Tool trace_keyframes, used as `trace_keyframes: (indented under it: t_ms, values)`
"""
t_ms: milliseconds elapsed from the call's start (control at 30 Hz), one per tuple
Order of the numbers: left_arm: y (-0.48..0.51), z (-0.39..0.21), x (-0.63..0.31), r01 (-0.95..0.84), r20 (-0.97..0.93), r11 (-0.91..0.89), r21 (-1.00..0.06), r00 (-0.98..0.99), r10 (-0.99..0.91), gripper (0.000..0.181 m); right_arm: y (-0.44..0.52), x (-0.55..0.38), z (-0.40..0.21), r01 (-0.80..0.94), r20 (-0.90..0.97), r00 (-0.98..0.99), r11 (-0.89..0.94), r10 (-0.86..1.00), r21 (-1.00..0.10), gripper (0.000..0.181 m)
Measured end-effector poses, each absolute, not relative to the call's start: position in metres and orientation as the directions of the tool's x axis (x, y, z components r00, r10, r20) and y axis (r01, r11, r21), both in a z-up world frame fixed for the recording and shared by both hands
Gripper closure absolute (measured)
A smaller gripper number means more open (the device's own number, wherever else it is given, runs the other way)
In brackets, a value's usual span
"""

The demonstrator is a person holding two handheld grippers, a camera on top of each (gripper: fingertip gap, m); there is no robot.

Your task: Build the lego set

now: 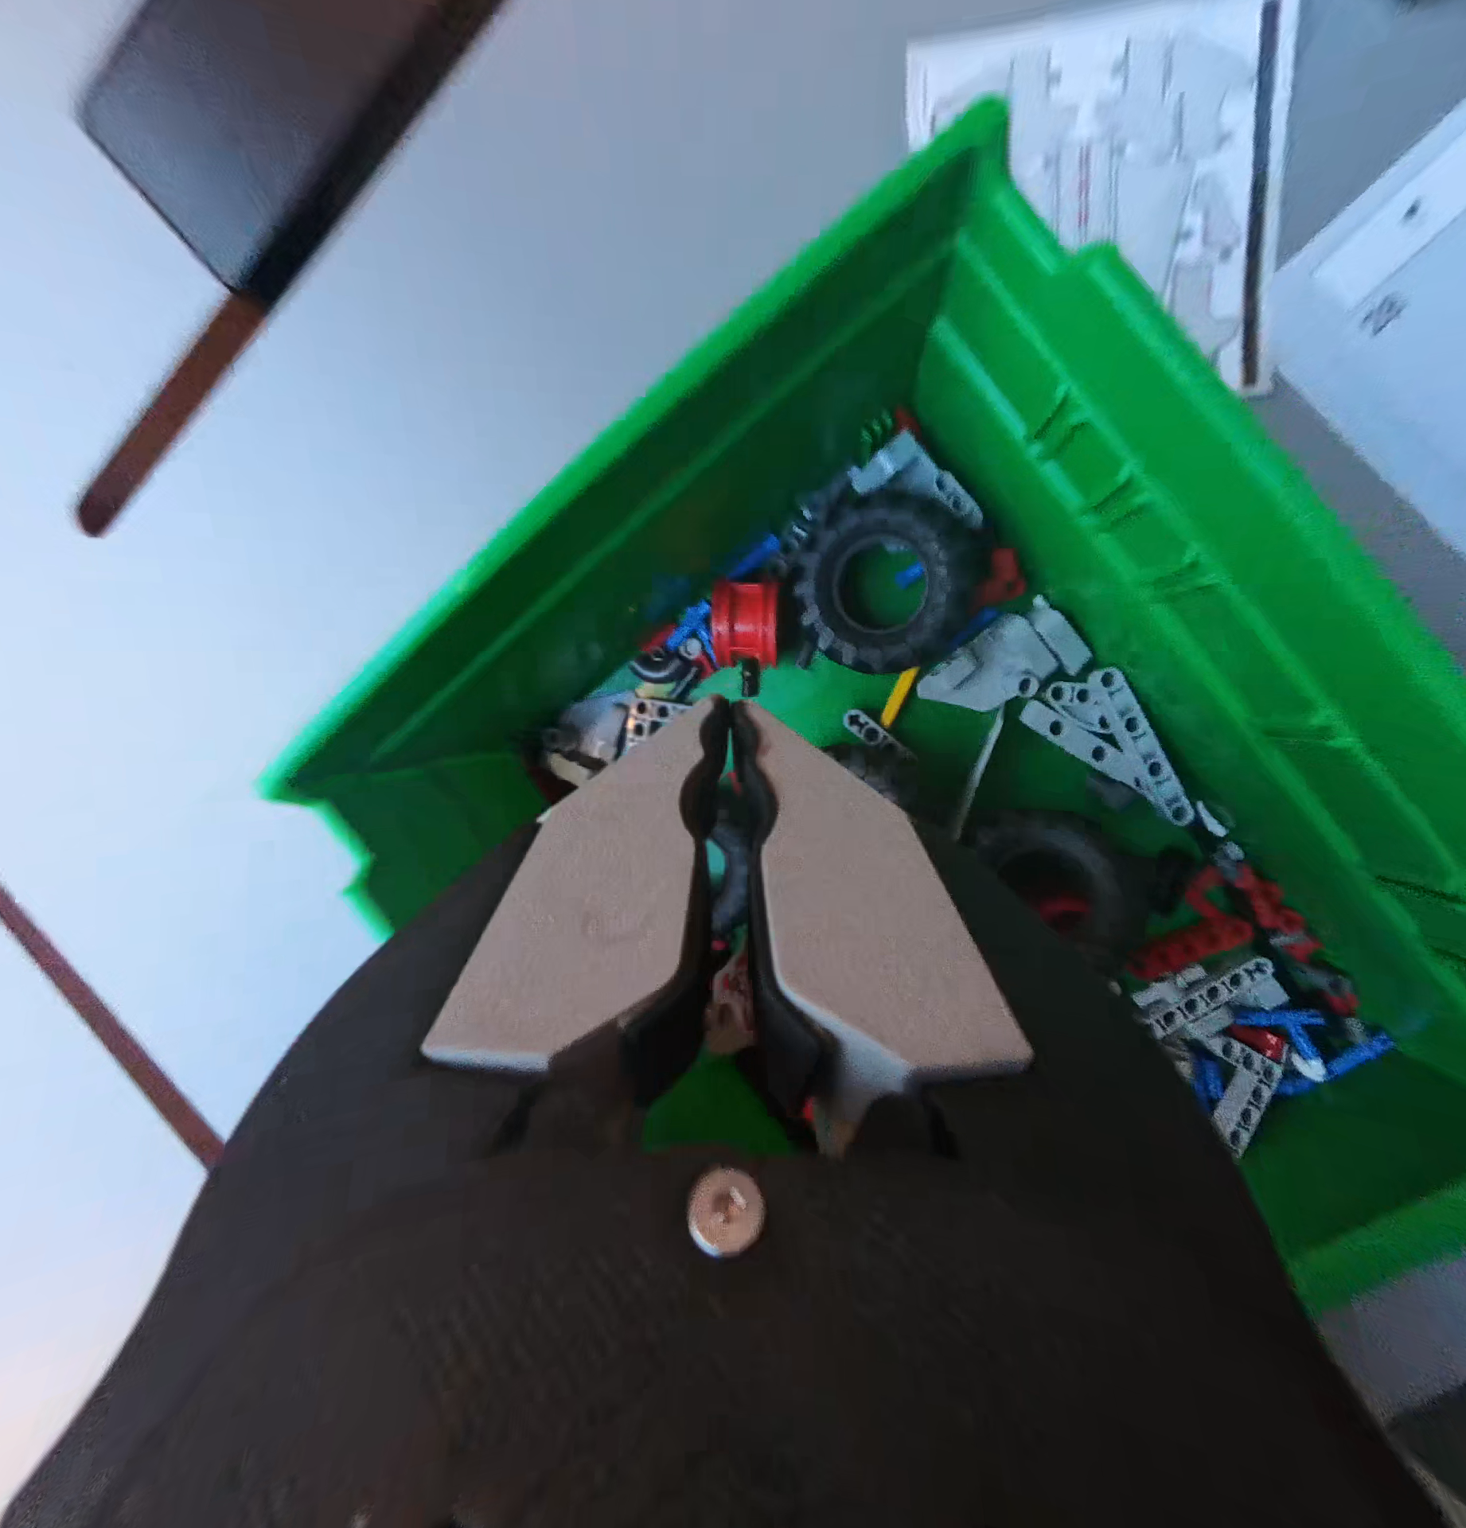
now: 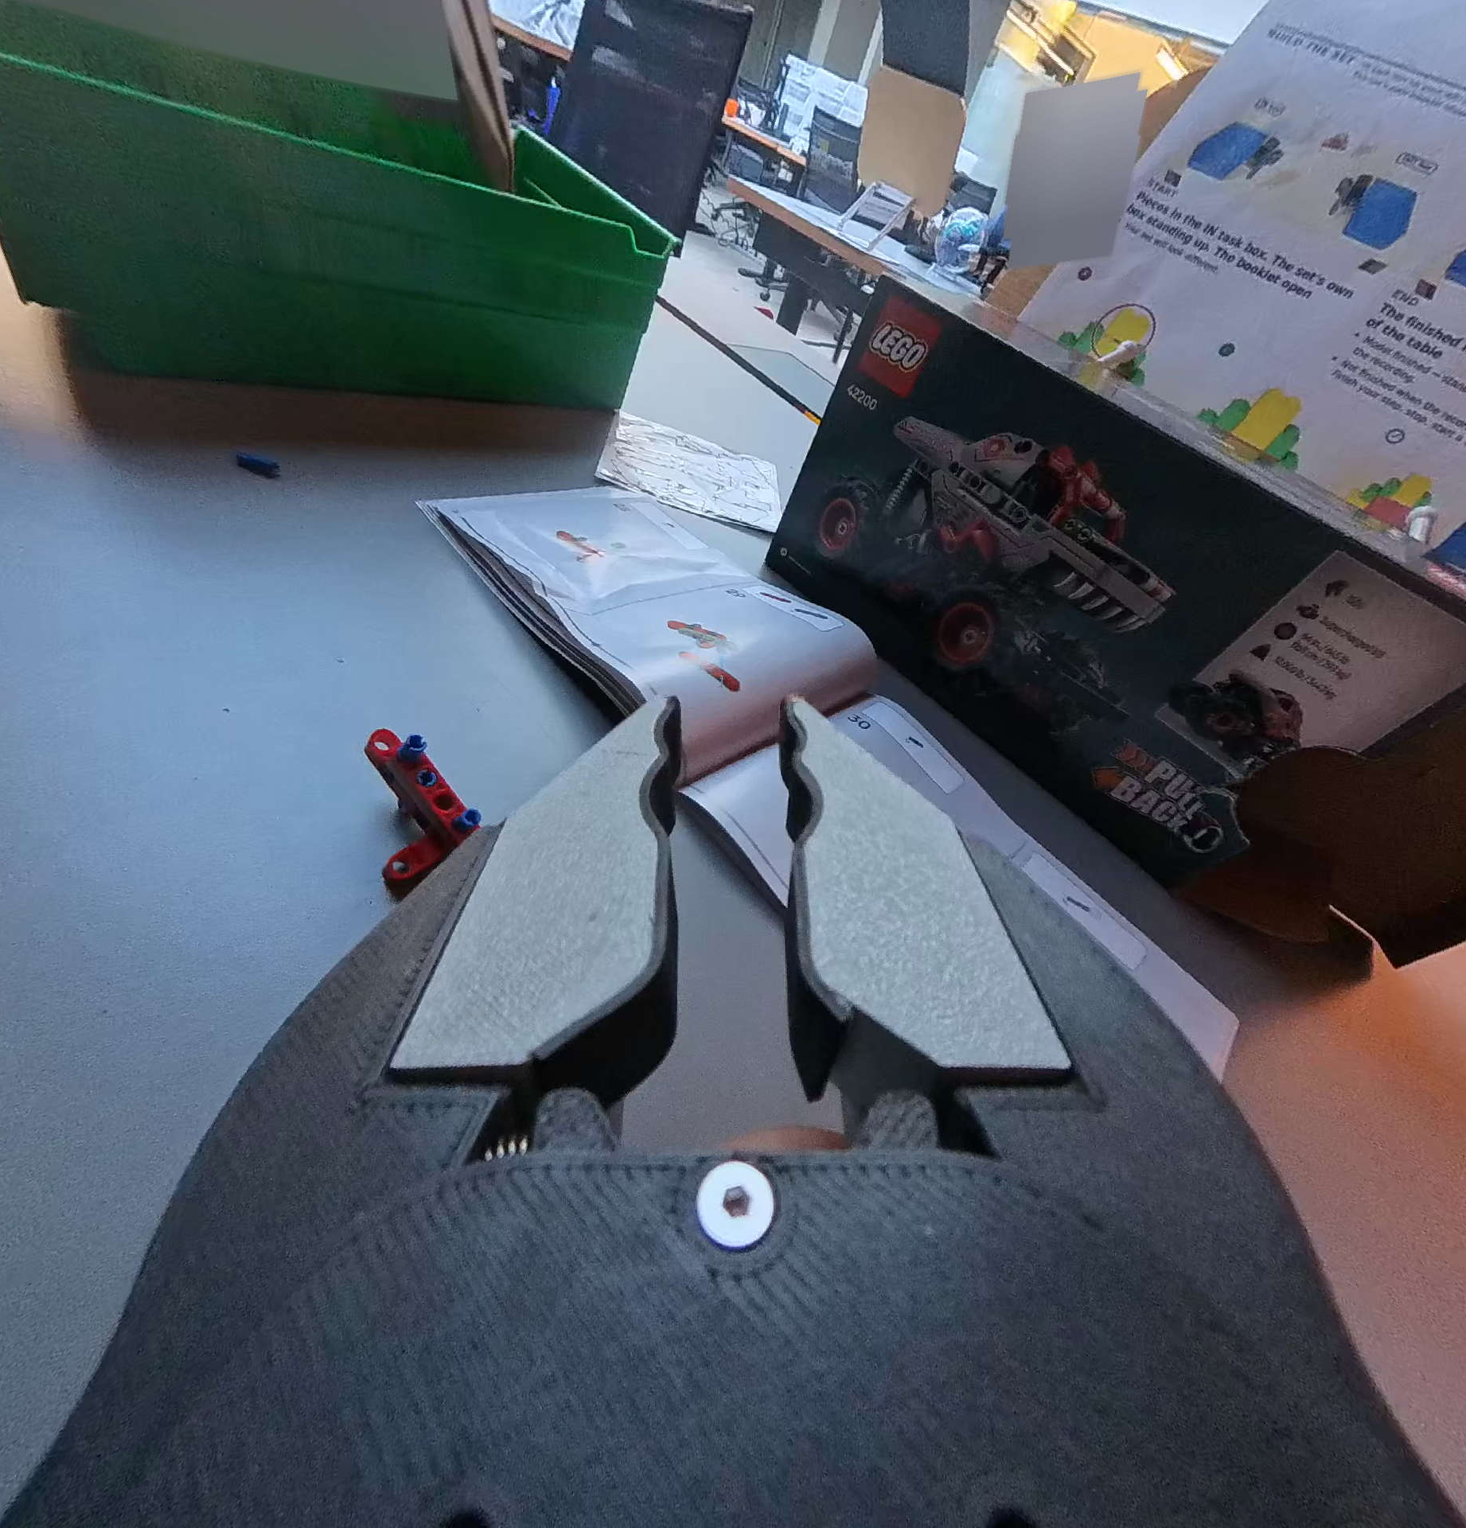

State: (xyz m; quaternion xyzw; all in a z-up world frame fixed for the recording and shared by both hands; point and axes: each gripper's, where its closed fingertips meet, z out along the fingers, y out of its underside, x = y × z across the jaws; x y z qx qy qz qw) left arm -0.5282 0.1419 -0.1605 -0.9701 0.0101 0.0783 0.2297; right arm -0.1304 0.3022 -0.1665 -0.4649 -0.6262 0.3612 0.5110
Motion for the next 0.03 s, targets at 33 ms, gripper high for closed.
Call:
trace_keyframes:
  t_ms: [33]
  values:
    - [0.1398,-0.1509,-0.5318,-0.041,-0.165,-0.888,-0.459,0.985,0.04,0.181,0.3021,-0.1303,-0.1661,0.211,0.302,-0.047,0.305,0.952,-0.929,0.16]
